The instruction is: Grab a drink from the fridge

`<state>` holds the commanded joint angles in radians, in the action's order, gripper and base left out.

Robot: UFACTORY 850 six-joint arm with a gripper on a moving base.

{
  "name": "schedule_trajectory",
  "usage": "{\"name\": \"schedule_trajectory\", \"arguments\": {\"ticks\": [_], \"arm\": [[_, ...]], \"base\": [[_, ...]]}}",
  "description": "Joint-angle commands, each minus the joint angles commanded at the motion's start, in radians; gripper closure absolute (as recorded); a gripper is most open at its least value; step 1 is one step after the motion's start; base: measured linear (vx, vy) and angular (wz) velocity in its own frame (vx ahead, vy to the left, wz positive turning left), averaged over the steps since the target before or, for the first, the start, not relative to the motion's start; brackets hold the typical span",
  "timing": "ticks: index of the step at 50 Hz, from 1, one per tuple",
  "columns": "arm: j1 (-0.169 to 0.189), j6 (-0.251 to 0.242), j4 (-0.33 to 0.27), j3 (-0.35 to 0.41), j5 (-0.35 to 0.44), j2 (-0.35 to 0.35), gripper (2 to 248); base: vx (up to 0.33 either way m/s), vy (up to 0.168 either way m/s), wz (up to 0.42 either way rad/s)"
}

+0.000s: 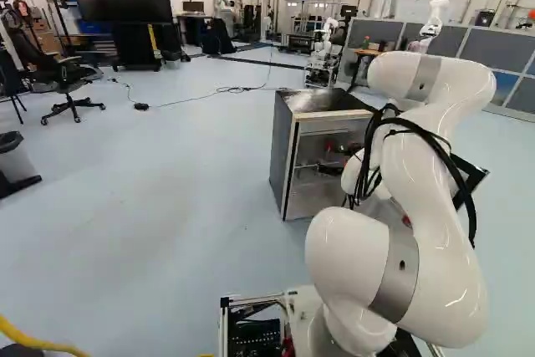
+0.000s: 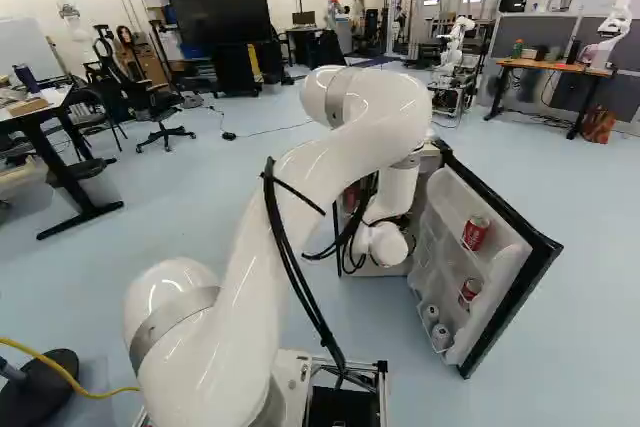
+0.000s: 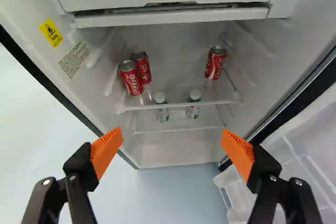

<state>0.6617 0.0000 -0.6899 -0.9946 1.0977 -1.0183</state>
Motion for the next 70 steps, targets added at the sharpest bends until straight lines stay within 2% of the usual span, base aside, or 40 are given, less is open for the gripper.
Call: {"name": "schedule_trajectory", "arguments": {"ticks": [27, 70], "arm": [[0.009, 0.0, -0.109, -0.091, 0.0, -0.049, 3], [-0.007, 0.0, -0.116, -0.138, 0.0, -0.073, 3]], "base": [[0.0, 0.0, 0.0], [0.0, 0.0, 0.0]]}}
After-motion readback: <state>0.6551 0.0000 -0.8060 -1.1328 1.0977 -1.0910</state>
